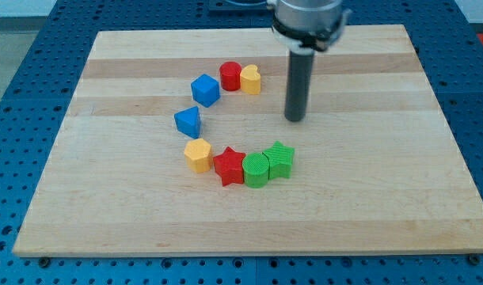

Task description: Move the green blocks along with the red star to the left slightly

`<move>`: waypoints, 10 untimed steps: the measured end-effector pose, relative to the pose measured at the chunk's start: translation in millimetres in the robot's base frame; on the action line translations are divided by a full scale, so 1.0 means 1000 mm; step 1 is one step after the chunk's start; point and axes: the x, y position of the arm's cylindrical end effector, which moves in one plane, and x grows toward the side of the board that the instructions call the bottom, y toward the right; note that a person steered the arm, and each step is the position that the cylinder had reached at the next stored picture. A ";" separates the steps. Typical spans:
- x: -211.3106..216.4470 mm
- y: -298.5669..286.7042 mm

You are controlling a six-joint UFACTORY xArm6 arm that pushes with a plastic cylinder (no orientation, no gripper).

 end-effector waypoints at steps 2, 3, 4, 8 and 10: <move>0.054 0.008; 0.079 -0.003; 0.089 -0.013; 0.090 -0.026; 0.098 -0.027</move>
